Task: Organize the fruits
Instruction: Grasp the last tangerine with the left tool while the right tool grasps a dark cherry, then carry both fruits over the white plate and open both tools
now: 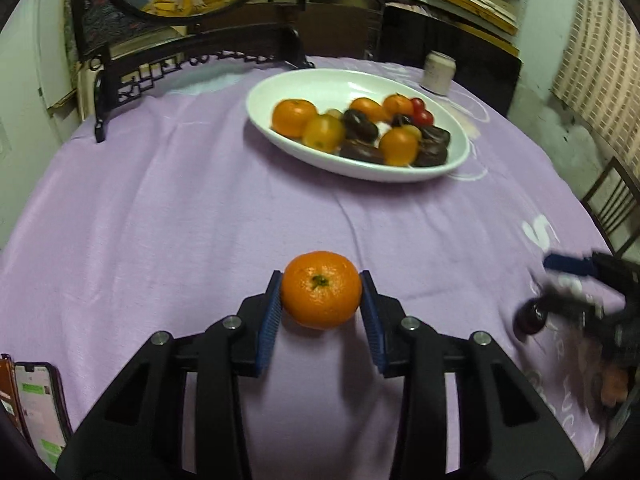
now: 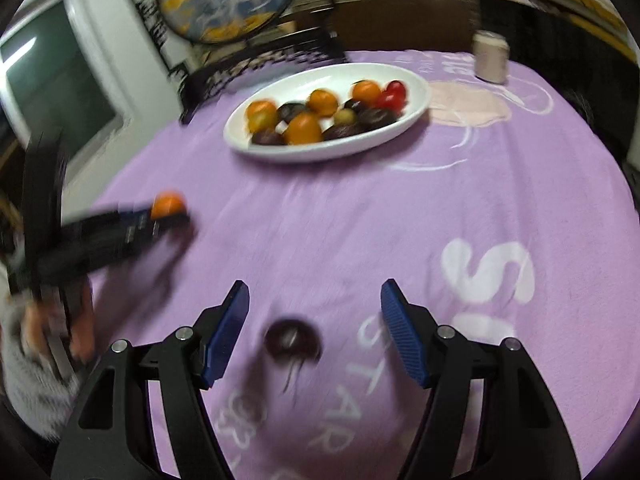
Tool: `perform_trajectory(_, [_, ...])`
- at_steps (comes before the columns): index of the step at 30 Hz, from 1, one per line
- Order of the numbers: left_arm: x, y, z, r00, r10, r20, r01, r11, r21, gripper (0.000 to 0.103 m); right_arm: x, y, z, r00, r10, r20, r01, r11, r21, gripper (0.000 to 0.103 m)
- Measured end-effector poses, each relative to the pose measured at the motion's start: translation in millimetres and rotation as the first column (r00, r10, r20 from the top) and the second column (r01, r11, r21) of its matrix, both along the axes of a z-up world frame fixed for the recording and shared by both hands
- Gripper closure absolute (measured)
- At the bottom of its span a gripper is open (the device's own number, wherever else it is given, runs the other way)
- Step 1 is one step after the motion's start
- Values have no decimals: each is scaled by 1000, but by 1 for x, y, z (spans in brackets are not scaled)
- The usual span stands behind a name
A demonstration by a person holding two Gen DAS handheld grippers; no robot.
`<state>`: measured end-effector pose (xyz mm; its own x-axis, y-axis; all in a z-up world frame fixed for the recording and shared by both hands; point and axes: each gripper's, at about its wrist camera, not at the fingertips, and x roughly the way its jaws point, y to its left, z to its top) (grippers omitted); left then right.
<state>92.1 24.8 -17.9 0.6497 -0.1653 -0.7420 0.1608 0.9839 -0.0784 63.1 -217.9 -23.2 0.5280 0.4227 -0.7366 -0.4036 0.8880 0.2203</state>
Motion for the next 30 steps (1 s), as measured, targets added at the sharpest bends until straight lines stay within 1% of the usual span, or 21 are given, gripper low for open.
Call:
perform_trajectory(4, [4,-5,-5,1000,-7,-18,7,1000,11,65,-19,6,-7,999,26,25,-24,998,-57,34])
perform_trajectory(6, [5,-7,-7,1000,-15,-22,16,1000,20,65,-21,9,-9,999,31,34,-28,997,-76,40])
perform_trajectory(10, [3,-8,-10,999,-20,-30,21,999,24,65,-21,17,-15,998,57,29,-54,993,-103,61])
perform_trajectory(12, [4,-9,-12,999,-21,-40,23,999,26,65,-22,22,-17,997,71,32,-67,990,-125,66])
perform_trajectory(13, [5,-9,-14,999,-22,-44,23,999,29,65,-23,23,-17,996,76,38,-70,989,-131,70])
perform_trajectory(18, [6,-13,-15,999,-27,-39,29,998,53,65,-21,18,-15,997,67,42,-63,993,-99,72])
perform_trajectory(24, [3,-13,-8,999,-41,-22,42,999,24,65,-16,7,-10,998,14,56,-10,998,-62,72])
perform_trajectory(27, [5,-12,4,999,-33,8,33,999,3,65,-11,3,-6,998,-2,56,4,999,-32,72])
perform_trajectory(30, [15,-13,25,998,-32,47,32,999,6,65,1,0,4,998,-15,55,15,1000,1,72])
